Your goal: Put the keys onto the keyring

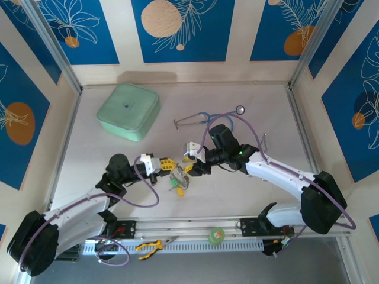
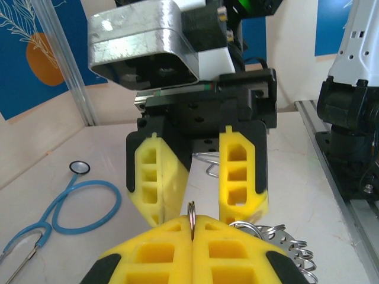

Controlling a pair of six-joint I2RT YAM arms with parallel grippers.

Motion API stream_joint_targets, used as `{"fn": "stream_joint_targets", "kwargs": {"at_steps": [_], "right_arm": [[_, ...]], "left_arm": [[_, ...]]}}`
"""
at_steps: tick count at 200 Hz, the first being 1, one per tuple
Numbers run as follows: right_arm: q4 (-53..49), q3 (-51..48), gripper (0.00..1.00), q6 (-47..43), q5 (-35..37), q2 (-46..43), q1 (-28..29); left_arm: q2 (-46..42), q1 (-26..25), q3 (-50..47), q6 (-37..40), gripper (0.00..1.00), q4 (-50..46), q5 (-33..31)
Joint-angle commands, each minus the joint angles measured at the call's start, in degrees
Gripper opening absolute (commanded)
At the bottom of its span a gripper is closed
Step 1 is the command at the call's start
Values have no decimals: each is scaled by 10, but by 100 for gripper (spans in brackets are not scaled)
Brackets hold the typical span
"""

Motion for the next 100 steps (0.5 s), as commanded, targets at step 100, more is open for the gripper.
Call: {"fn": "stream_joint_targets", "kwargs": {"at_steps": [100], "right_arm": [[76, 7, 44, 19, -62, 51, 14]], "left_arm": [[6, -2, -2, -40, 0, 93, 3]]}}
